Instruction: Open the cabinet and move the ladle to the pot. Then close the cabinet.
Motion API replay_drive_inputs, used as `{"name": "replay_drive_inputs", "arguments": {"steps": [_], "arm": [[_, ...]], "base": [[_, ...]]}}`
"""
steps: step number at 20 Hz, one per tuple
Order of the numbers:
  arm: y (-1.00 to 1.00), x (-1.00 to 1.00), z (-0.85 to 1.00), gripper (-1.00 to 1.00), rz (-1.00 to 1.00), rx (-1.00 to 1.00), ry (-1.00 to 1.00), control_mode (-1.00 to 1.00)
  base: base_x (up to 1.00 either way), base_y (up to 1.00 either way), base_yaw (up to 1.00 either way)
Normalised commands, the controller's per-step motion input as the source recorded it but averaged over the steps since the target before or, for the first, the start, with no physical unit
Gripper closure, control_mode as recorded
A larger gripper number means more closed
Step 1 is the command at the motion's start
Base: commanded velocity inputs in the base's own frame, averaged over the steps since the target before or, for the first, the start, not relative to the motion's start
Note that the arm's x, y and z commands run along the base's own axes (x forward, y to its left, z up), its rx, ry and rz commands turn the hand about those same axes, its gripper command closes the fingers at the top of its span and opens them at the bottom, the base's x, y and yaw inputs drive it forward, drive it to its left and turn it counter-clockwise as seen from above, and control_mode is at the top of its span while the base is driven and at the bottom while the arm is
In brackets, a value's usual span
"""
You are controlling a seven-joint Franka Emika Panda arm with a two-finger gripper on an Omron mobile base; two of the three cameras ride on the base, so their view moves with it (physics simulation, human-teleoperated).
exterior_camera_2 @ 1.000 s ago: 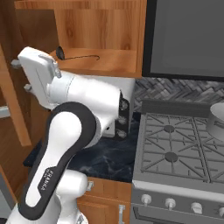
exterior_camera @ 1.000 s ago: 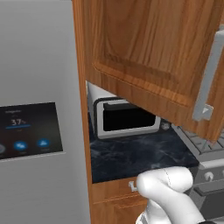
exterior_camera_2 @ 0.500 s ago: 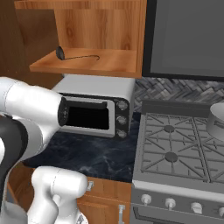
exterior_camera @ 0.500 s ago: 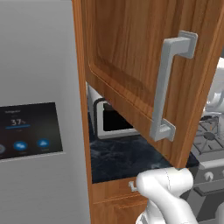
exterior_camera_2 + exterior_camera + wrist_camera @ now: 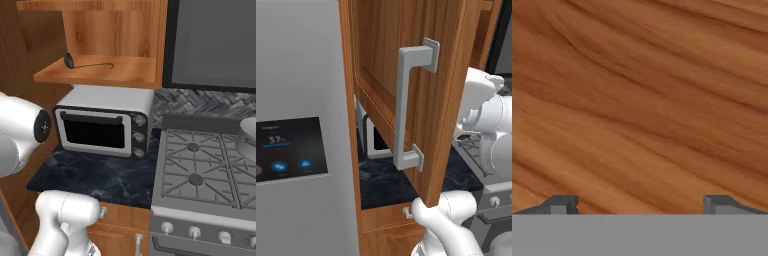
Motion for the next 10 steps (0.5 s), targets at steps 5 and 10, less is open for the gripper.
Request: {"name": "replay_drive_inputs", "arguments": {"steps": [5, 10], "arm": [[-0.47, 0.35, 0.15, -1.00, -0.07, -0.17, -0.08, -1.00], [-0.71, 0.42, 0.07, -1.00, -0.09, -0.17, -0.08, -1.00]], "base": [[0.00, 0.00, 0.00], [0.00, 0.00, 0.00]]}}
